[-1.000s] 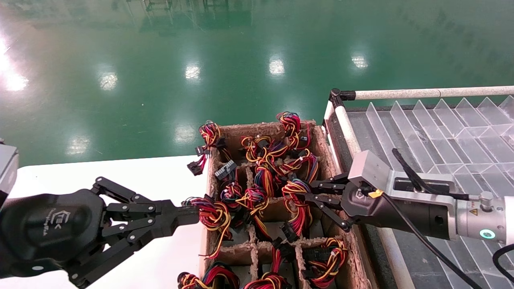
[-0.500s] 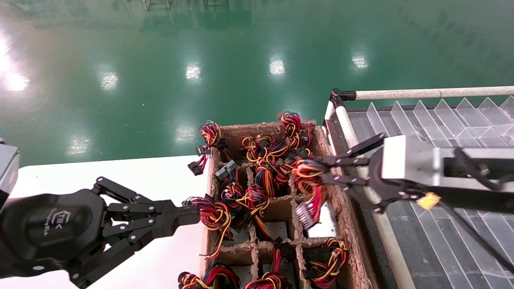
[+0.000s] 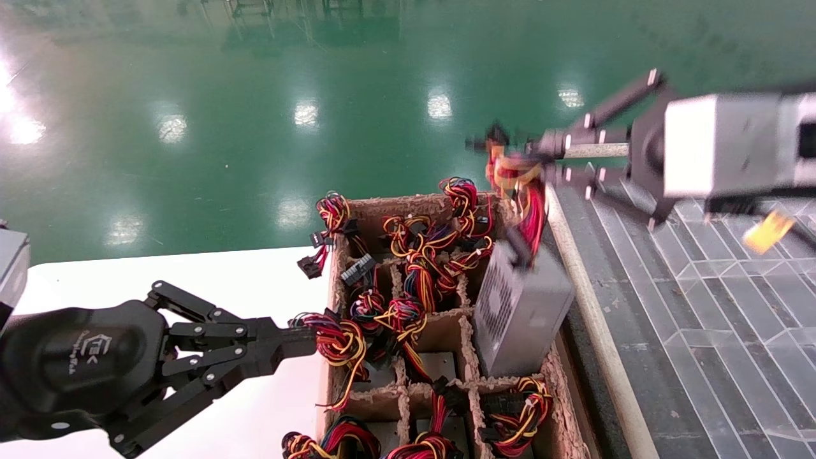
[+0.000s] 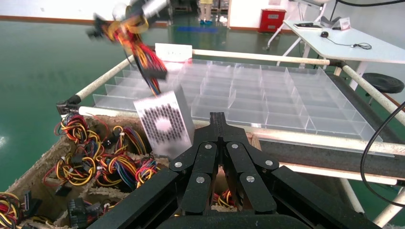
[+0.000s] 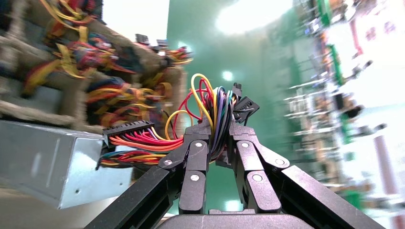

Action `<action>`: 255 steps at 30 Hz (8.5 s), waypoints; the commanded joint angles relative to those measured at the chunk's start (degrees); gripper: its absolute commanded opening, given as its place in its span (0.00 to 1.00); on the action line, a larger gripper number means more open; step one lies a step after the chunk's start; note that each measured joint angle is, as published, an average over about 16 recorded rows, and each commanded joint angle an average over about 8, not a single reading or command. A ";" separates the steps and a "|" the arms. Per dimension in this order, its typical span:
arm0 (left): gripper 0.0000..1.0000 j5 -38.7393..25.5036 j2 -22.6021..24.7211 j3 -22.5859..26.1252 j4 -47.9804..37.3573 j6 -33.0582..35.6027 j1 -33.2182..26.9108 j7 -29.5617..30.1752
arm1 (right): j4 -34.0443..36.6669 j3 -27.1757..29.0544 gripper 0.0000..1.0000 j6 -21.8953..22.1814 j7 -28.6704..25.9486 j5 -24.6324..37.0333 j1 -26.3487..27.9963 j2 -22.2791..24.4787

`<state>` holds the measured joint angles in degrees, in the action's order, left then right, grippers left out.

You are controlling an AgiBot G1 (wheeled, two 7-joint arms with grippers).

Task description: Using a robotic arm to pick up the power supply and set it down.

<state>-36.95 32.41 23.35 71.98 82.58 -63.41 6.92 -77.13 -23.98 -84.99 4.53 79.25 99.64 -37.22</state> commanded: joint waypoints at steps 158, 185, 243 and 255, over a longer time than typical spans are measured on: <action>0.00 0.02 -0.01 0.03 0.00 -0.01 -0.01 -0.01 | 78.72 -2.65 1.00 34.80 45.35 19.58 22.18 -29.68; 1.00 0.02 -0.01 0.03 0.00 -0.01 -0.01 -0.02 | 53.04 1.49 1.00 21.70 23.89 -0.63 1.86 -18.31; 1.00 0.03 -0.02 0.03 -0.02 -0.03 0.00 -0.02 | 2.54 8.17 1.00 -1.16 -15.75 -38.21 -38.94 2.64; 1.00 0.03 -0.02 0.03 -0.02 -0.03 0.00 -0.02 | 3.21 8.04 1.00 -0.86 -15.42 -37.67 -38.39 2.36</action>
<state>-36.91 32.39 23.38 71.96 82.55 -63.40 6.90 -73.94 -15.93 -85.86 -10.90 41.56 61.23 -34.85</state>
